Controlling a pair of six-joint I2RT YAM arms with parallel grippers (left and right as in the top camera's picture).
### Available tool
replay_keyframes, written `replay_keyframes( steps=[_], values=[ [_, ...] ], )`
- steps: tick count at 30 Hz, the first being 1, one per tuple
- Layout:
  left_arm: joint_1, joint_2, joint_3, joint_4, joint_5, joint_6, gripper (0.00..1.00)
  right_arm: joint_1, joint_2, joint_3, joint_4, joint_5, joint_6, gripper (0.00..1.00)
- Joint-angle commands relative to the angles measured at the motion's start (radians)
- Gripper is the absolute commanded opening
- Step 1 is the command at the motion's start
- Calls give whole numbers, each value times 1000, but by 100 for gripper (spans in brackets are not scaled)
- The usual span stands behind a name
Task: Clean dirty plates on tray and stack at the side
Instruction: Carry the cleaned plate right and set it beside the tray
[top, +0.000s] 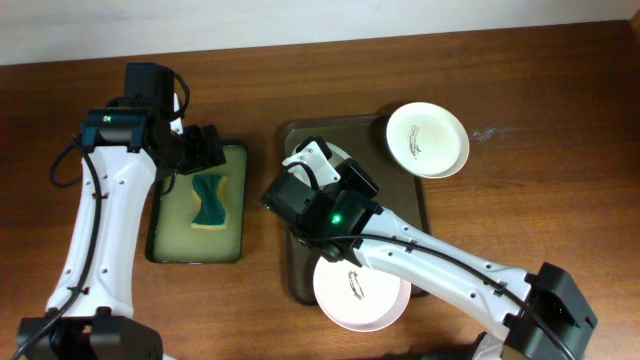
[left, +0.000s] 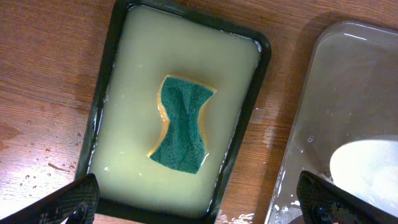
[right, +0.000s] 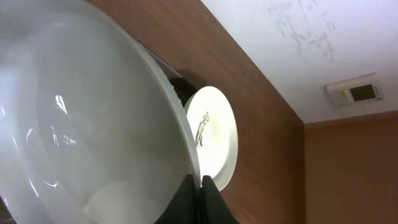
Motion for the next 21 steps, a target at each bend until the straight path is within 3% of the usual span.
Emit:
replay_keyframes(
  steps=[1, 5, 13, 18, 21],
  values=[
    [1, -19, 16, -2, 9, 5, 99, 21, -51, 50, -20, 51, -12, 4],
    [1, -19, 16, -2, 8, 5, 99, 23, -53, 79, -17, 88, -105, 4],
    [1, -18, 16, -2, 8, 5, 99, 22, -52, 83, 7, 192, -88, 4],
    [1, -19, 16, -2, 8, 5, 99, 0, -52, 83, -17, 175, 20, 4],
    [1, -18, 16, -2, 8, 5, 99, -100, -53, 83, -106, -15, 179, 4]
  ],
)
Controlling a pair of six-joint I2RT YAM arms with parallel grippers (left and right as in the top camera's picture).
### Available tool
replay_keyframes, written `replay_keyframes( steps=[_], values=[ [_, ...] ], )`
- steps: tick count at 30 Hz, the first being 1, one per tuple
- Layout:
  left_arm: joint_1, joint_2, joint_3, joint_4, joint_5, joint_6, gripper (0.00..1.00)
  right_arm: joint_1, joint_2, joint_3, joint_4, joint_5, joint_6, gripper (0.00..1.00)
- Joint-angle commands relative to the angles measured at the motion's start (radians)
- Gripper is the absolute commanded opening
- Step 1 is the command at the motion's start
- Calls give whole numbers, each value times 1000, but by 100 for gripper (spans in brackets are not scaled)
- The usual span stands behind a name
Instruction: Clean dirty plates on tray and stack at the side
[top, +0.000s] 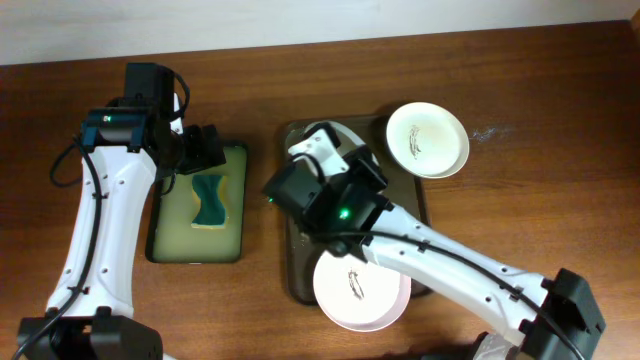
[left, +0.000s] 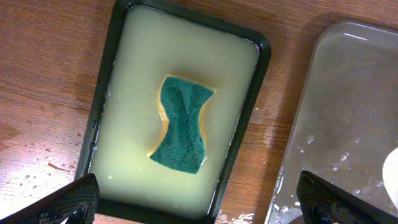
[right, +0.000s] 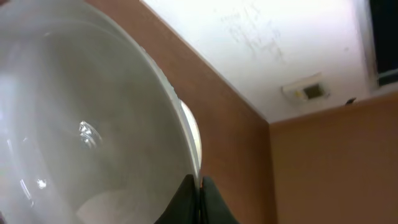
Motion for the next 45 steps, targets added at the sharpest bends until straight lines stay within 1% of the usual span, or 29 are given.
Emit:
replay_keyframes(
  steps=[1, 2, 4, 5, 6, 7, 8, 9, 11, 12, 14, 18, 19, 20, 21, 23, 25, 26, 27, 28, 30, 32, 37, 38, 39, 41, 43, 44, 45],
  values=[
    [1, -19, 16, -2, 8, 5, 99, -132, -26, 26, -79, -239, 220, 4],
    [1, -19, 16, -2, 8, 5, 99, -269, -28, 26, -111, -509, 230, 4],
    [1, -18, 16, -2, 8, 5, 99, -584, -42, 26, -146, -1086, 103, 4],
    [1, -18, 16, -2, 8, 5, 99, -708, -46, 26, -147, -1300, 62, 4],
    [1, -18, 16, -2, 8, 5, 99, -900, -46, 26, -143, -1576, 29, 4],
    [1, -18, 16, -2, 8, 5, 99, -1149, -45, 26, -137, -1740, 28, 4],
    [1, -18, 16, -2, 8, 5, 99, -1358, -37, 26, -139, -1655, 81, 4],
    [1, -18, 16, -2, 8, 5, 99, -1472, -23, 24, -138, -1545, 144, 4],
    [1, -18, 16, -2, 8, 5, 99, -1655, 35, 19, -131, -1288, 243, 4],
    [1, -19, 16, -2, 8, 5, 99, -1698, 66, 19, -131, -1233, 242, 4],
    [1, -19, 16, -2, 8, 5, 99, -1708, 130, 4, -155, -1226, 237, 4],
    [1, -18, 16, -2, 8, 5, 99, -1593, 152, -168, -66, -1212, 234, 4],
    [1, -19, 16, -2, 8, 5, 99, -1559, 152, -172, -59, -1207, 235, 11],
    [1, -18, 16, -2, 8, 5, 99, -1543, 142, -153, -60, -1216, 249, 41],
    [1, -18, 16, -2, 8, 5, 99, -1517, 96, -112, -60, -1231, 232, 56],
    [1, -18, 16, -2, 8, 5, 100, -1421, -1, -61, -37, -1318, 116, 56],
    [1, -18, 16, -2, 8, 5, 99, -1255, -39, -59, 24, -1354, 46, 56],
    [1, -19, 16, -2, 8, 5, 99, -1157, -9, -59, 76, -1337, -5, 56],
    [0, -18, 16, -2, 8, 5, 99, -1088, 32, -59, 134, -1299, -12, 56],
    [0, -18, 16, -2, 8, 5, 99, -1033, 85, -59, 214, -1232, -60, 53],
    [0, -18, 16, -2, 8, 5, 99, -1009, 166, -59, 322, -1212, -144, 51],
    [0, -18, 16, -2, 8, 5, 99, -1024, 270, -56, 401, -1210, -167, 51],
    [-1, -18, 16, -2, 8, 5, 99, -1130, 451, 26, 437, -1298, -167, 51],
    [-1, -18, 16, -2, 8, 5, 99, -1141, 466, 26, 440, -1299, -167, 47],
    [-1, -18, 16, -2, 8, 5, 99, -1141, 467, 26, 433, -1307, -164, 40],
    [-1, -19, 16, -2, 8, 5, 99, -1141, 467, 26, 415, -1353, -161, 20],
    [-1, -18, 16, -2, 8, 5, 99, -1140, 471, 26, 391, -1355, -155, 20],
    [-1, -18, 16, -2, 8, 5, 99, -1141, 476, 26, 378, -1355, -150, 6],
    [-1, -18, 16, -2, 8, 5, 100, -1141, 465, 31, 368, -1391, -126, 4]
  ],
)
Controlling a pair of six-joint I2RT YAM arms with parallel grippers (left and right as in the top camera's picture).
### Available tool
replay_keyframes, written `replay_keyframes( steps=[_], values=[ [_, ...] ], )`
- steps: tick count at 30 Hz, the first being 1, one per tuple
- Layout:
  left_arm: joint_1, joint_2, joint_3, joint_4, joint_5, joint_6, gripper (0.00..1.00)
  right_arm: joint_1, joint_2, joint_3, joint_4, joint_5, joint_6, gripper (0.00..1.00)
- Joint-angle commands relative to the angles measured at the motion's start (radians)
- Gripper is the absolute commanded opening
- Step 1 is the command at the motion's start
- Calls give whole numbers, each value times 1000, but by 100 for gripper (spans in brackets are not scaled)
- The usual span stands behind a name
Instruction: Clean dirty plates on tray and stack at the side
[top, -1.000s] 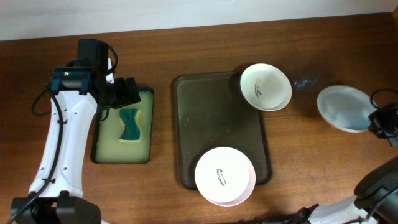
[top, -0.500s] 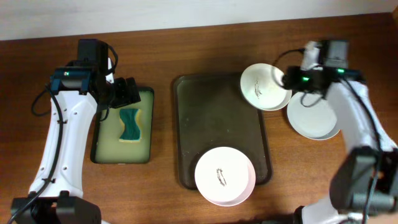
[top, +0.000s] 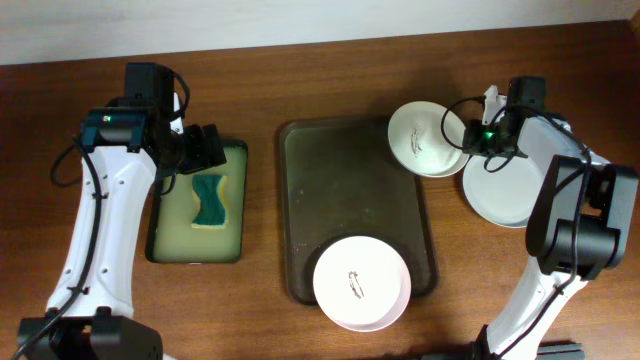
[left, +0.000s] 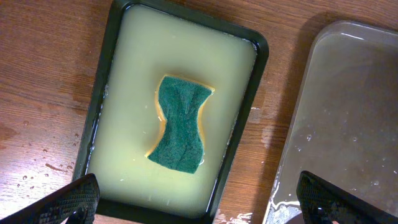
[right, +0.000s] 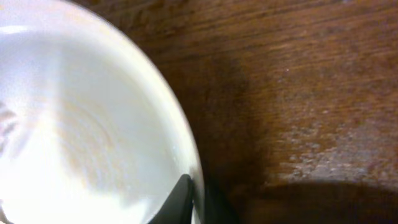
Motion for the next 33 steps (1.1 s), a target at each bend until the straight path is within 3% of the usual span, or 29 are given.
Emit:
replay_keyframes(
  steps=[1, 6, 8, 9, 11, 12, 14, 16, 17, 19, 21, 23, 24, 26, 29, 31, 32, 33],
  values=[
    [-1, -19, 14, -1, 1, 5, 99, 0, -27, 43, -36, -116, 27, 4],
    [-1, -19, 14, -1, 1, 5, 99, 135, -320, 118, -311, -71, 50, 4],
    [-1, -19, 14, -1, 1, 5, 99, 235, -341, 114, -453, -71, 63, 4],
    [-1, -19, 14, -1, 1, 5, 99, 303, -337, 74, -481, -57, 146, 4],
    [-1, -19, 14, -1, 1, 5, 99, 413, -336, -31, -451, 69, 372, 4],
    [-1, -19, 14, -1, 1, 5, 99, 476, -335, -106, -339, 151, 437, 4],
    [-1, -19, 14, -1, 2, 4, 99, 512, -335, -179, -206, 192, 432, 4],
    [-1, -19, 14, -1, 24, -11, 99, 517, -335, -207, -182, 188, 361, 4],
    [-1, -19, 14, -8, 54, -10, 99, 517, -336, -207, -183, 183, 323, 9],
    [0, -19, -7, -1, 3, -11, 100, 517, -357, -151, -270, 156, 209, 30],
    [0, -12, -82, 23, -39, 3, 98, 517, -435, -82, -364, 138, 164, 38],
    [0, -11, -275, 199, -29, 5, 90, 516, -529, -65, -383, 138, 165, 43],
    [0, -11, -377, 314, -29, 5, 71, 517, -576, -65, -394, 138, 165, 47],
    [0, -11, -551, 510, -24, -1, 43, 517, -586, -65, -422, 138, 165, 49],
    [-1, -6, -708, 670, 5, -14, 57, 517, -581, -66, -440, 137, 173, 49],
    [-1, 33, -761, 744, 13, -13, 59, 517, -581, -66, -441, 133, 173, 49],
    [-1, 64, -758, 758, 20, -13, 47, 517, -581, -66, -441, 126, 177, 49],
    [-1, 76, -747, 744, 24, -13, 11, 517, -581, -66, -441, 108, 177, 49]
  ],
)
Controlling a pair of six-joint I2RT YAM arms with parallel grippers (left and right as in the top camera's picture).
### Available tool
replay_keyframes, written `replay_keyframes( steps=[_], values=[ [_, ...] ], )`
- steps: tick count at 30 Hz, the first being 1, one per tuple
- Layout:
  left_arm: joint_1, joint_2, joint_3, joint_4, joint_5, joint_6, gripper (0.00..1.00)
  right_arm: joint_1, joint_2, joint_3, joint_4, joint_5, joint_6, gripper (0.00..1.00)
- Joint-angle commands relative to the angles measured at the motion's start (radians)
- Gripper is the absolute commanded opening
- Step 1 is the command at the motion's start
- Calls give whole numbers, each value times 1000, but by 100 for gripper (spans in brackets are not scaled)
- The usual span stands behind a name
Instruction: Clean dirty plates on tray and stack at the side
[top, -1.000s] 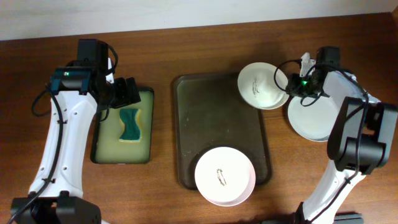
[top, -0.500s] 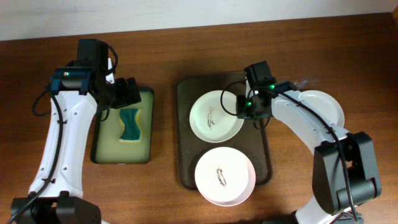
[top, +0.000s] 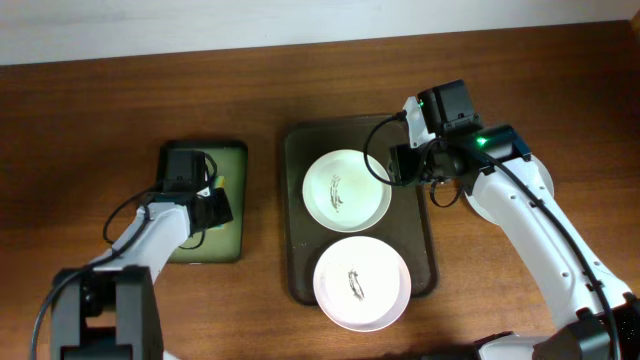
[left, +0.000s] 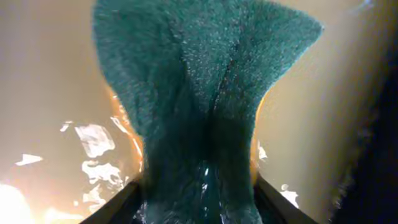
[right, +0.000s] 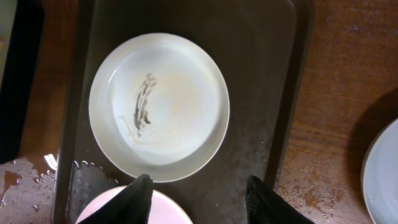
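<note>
A white plate (top: 347, 190) smeared with dark streaks lies in the far half of the brown tray (top: 291, 230). A pink plate (top: 362, 283), also marked, lies in the tray's near half. My right gripper (top: 398, 168) hangs open above the tray, and in the right wrist view (right: 202, 202) it is over the gap between the white plate (right: 158, 106) and the pink plate (right: 134, 211). My left gripper (top: 205, 205) is down in the soapy tray (top: 236, 150). In the left wrist view it (left: 196, 183) is shut on the green sponge (left: 199, 93).
A clean white plate (right: 385, 171) lies on the wooden table to the right of the brown tray, only its edge showing. Water drops lie on the table by the tray's left rim (right: 37, 174).
My left gripper was open high over the sponge and is now down in the soapy tray, shut on it. The dirty white plate went from the tray's far right corner to its middle, my right gripper open above it.
My right gripper held a white plate tilted over the tray's far left at the first two moments. Then that plate lay on the table right of the tray, the gripper at its rim. Now the right gripper is back over the tray and the left grips the sponge.
</note>
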Motion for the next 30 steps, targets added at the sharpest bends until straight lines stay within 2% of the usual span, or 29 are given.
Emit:
replay_keyframes(
  steps=[1, 2, 3, 4, 5, 6, 8, 10, 11, 12, 13, 14, 15, 16, 17, 18, 20, 21, 22, 24, 26, 28, 30],
  values=[
    [-1, 54, 24, -73, 31, -2, 0, 5, 4, 8, -5, -29, 4, 49],
    [-1, 54, 108, -183, 31, 7, 3, 5, 4, 8, -11, -29, 4, 49],
    [-1, 54, 194, -287, 29, 18, 17, 5, 4, 8, -11, -29, 4, 49],
    [-2, 54, 285, -380, 27, 38, 33, 5, 4, 8, -11, -29, 4, 49],
    [-2, 54, 357, -435, 27, 63, 56, 5, 4, 8, -12, -29, 4, 49],
    [-2, 54, 384, -437, 27, 63, 63, 5, 4, 8, -12, -29, 4, 49],
    [-1, 80, 378, -423, -11, 63, 70, 5, 4, 8, -17, -29, 4, 49],
    [-2, 177, 375, -406, -18, 62, 82, 5, 4, 8, -27, -29, 4, 49],
    [-2, 236, 375, -403, -18, 61, 65, 5, 4, 8, -40, -28, 4, 49],
    [-2, 282, 375, -404, -3, 61, 43, 3, 4, 8, -57, -23, 16, 49],
    [-2, 331, 375, -403, 21, 62, 30, -3, 4, 8, -71, -21, 40, 50],
    [-2, 357, 375, -406, 58, 62, 0, -29, 5, 8, -79, -22, 71, 50],
    [-2, 351, 386, -417, 61, 62, 0, -53, 10, 8, -79, -23, 88, 50],
    [-2, 345, 404, -441, 61, 63, 5, -80, 16, 8, -81, -29, 87, 49],
    [-2, 332, 454, -499, 61, 64, 24, -108, 19, 8, -94, -29, 87, 49],
    [-2, 313, 516, -567, 61, 67, 35, -127, 19, 8, -105, -29, 87, 49],
    [-2, 267, 577, -626, 61, 66, 70, -140, 19, 8, -114, -29, 86, 49],
    [-2, 265, 576, -642, 61, 66, 71, -140, 19, 8, -117, -29, 86, 49],
    [-2, 267, 570, -647, 61, 66, 70, -140, 19, 8, -120, -29, 86, 49],
    [-2, 267, 528, -615, 39, 66, 55, -140, 19, 8, -121, -25, 86, 49],
    [-2, 267, 412, -515, 47, 66, 32, -140, 20, 8, -121, -5, 87, 49],
    [-2, 267, 331, -451, 68, 66, 0, -140, 22, 8, -121, 2, 87, 49],
    [-2, 262, 361, -469, 68, 66, 0, -140, 40, 7, -120, 2, 87, 50]
  ],
)
